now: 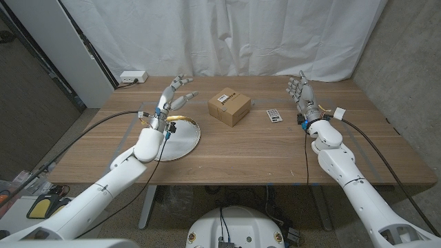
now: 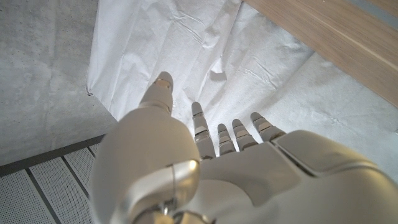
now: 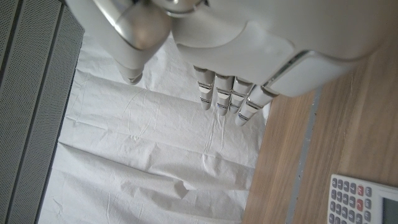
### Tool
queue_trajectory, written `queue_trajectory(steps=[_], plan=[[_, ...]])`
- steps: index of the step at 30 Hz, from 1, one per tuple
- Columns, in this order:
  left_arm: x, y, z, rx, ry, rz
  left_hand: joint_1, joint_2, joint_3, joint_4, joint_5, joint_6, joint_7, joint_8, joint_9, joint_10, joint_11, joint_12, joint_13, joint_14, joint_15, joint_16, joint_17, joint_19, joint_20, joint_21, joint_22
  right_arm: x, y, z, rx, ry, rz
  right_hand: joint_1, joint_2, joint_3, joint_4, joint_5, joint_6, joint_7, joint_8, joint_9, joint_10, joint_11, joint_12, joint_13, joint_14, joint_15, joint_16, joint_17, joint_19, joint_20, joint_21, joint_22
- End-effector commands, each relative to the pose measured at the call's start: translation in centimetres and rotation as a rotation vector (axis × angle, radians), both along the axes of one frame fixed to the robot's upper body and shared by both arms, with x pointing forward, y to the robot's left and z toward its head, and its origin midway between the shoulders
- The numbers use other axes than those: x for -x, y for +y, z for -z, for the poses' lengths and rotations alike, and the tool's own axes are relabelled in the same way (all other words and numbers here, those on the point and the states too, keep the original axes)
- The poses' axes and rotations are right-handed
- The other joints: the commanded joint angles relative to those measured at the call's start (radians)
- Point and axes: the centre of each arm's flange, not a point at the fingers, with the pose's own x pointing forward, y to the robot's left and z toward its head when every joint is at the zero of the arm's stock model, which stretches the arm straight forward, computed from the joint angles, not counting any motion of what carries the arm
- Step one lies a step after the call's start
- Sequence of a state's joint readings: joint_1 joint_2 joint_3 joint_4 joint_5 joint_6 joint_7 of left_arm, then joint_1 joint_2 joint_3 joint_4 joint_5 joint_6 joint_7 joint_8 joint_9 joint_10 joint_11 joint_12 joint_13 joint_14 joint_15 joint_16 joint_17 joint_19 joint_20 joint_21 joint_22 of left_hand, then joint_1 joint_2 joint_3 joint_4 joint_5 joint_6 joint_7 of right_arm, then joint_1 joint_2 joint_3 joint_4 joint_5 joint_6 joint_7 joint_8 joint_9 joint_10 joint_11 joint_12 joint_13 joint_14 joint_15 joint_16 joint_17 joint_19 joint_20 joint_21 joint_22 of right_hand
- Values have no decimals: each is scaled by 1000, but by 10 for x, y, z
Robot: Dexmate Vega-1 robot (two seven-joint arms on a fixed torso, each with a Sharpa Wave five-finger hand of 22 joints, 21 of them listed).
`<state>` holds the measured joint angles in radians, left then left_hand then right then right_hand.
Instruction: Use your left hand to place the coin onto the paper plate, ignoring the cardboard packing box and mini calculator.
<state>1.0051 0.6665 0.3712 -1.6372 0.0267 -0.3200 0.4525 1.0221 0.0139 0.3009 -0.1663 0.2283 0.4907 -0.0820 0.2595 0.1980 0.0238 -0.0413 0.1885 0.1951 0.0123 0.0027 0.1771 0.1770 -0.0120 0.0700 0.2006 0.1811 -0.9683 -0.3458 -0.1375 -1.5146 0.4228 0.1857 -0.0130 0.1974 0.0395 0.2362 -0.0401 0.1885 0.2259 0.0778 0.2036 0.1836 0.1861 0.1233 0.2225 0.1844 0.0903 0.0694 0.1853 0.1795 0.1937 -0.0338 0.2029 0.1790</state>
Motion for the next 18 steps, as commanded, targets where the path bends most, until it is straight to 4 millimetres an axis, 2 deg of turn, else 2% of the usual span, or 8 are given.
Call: queue_trajectory(steps=[1, 11, 18], plan=[[13, -9, 0, -43, -47, -83, 23, 4, 13, 0, -7, 9, 0, 3, 1, -12, -5, 0, 4, -18, 4, -2, 3, -12, 8, 1, 4, 3, -1, 4, -10, 0, 7, 8, 5, 3, -8, -1, 9, -1, -2, 5, 9, -3, 5, 1, 9, -2, 1, 1, 7, -1, 3, 5], [25, -15, -1, -104, -83, -175, 27, 3, 9, 7, -13, 17, 1, 0, 2, -11, -15, 6, 4, -20, -1, 2, 3, -20, 7, 0, 4, 6, -1, 5, -20, -5, 5, 8, 6, 2, -9, -1, 12, -1, -2, 5, 12, -3, 5, 1, 11, -5, 1, 1, 7, -1, 2, 5], [33, -22, -4, -174, -110, -270, 37, 3, 7, 11, -18, 71, -5, 14, 3, -3, -18, 14, 4, -17, -4, 6, 2, -21, 11, 2, 4, 3, -4, 8, -47, -3, -3, 7, 6, 1, -9, -1, 15, -1, -1, 5, 15, -5, 5, 1, 13, -3, 2, 2, 7, -2, 2, 6]])
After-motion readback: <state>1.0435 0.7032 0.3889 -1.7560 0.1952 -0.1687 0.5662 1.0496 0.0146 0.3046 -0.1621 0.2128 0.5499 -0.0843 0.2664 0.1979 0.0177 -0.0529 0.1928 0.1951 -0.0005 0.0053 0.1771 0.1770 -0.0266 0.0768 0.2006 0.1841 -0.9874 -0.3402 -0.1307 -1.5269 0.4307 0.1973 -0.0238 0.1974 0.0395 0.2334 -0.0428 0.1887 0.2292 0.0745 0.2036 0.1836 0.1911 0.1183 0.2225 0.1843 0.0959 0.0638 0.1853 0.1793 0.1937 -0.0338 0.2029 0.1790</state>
